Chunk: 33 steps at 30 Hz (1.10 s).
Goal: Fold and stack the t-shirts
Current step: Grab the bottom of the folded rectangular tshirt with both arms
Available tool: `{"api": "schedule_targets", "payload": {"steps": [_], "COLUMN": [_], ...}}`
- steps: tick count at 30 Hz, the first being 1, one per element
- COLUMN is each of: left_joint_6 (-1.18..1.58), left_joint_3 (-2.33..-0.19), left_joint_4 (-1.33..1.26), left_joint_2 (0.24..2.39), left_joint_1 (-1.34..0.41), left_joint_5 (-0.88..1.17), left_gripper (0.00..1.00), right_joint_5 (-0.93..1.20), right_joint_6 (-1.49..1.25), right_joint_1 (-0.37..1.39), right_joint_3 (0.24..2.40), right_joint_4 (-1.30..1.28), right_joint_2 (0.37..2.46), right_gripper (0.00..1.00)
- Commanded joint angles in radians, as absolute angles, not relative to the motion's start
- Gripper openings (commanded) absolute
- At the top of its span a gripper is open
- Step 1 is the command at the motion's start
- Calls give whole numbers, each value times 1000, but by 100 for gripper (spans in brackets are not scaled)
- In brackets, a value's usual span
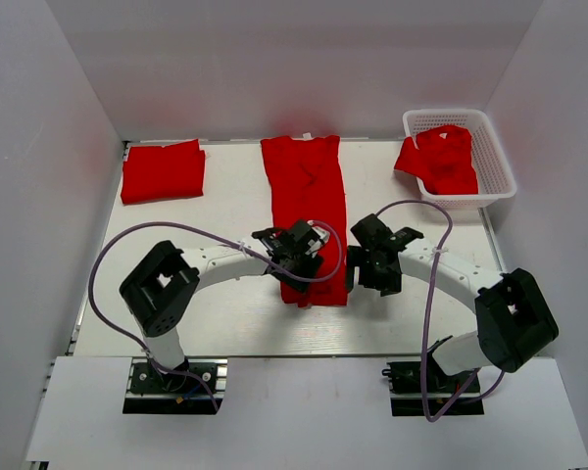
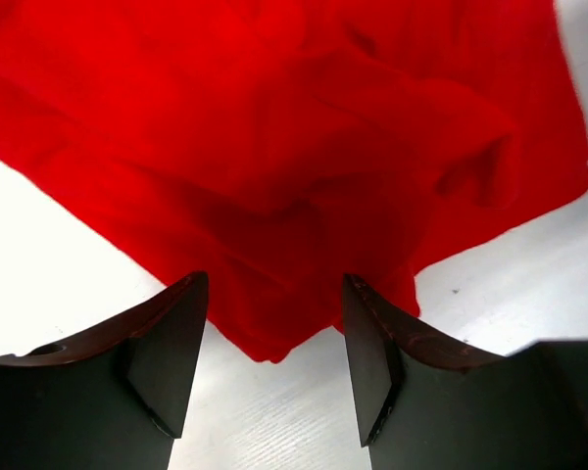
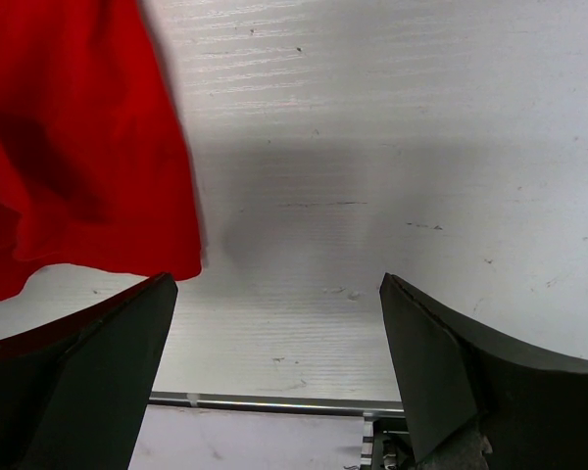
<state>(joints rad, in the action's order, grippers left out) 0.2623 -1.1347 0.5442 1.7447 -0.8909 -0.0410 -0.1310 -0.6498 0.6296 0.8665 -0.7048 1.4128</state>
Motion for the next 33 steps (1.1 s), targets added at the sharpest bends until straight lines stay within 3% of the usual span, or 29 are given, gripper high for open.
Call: {"api": "schedule_targets", "payload": {"steps": [1,4,7,10,12,13,15,17,20,23,28,30,33], "left_joint_6": [253,253,253,253,262,262,271,272,294,304,304,313,313], "left_joint_3": [-1112,-1092,-1092,-1092,-1092,-1092,-1103,-1112,-1121,-1134,-1143,-1143,-1143], "left_joint_4": [497,497,512,512,512,512,526,549,564,595,604,604,614], "left_joint_2": [1744,1753,1775,1775,1775,1785,1786,1786,1757,1747,1738,1738,1738], "left_joint_1": [-897,-897,-897,-897,-897,-897,-897,-897,-897,-897,-897,-897,-897], "left_joint_5": [-25,-14,-23,-41,-54,-54,-76,-77,-86,-86,-63,-63,-63], "left_gripper": [67,67,83,84,76,66,55,32,18,18,31,31,31], "right_joint_5": [-164,-182,-193,-198,-204,-206,-207,-215,-204,-157,-64,-17,23], "right_joint_6": [-666,-663,-667,-666,-670,-670,-670,-672,-670,-655,-641,-643,-653], "right_joint_1": [624,623,623,623,623,621,623,621,623,627,635,637,652], "right_joint_3": [907,910,913,911,911,913,917,919,911,904,891,896,923], "right_joint_4": [-741,-758,-762,-769,-775,-775,-778,-779,-773,-753,-655,-635,-621], "right_joint_2": [1384,1387,1382,1370,1364,1365,1364,1364,1371,1378,1394,1420,1460], "right_gripper": [90,90,90,90,90,90,90,90,90,90,90,90,79]}}
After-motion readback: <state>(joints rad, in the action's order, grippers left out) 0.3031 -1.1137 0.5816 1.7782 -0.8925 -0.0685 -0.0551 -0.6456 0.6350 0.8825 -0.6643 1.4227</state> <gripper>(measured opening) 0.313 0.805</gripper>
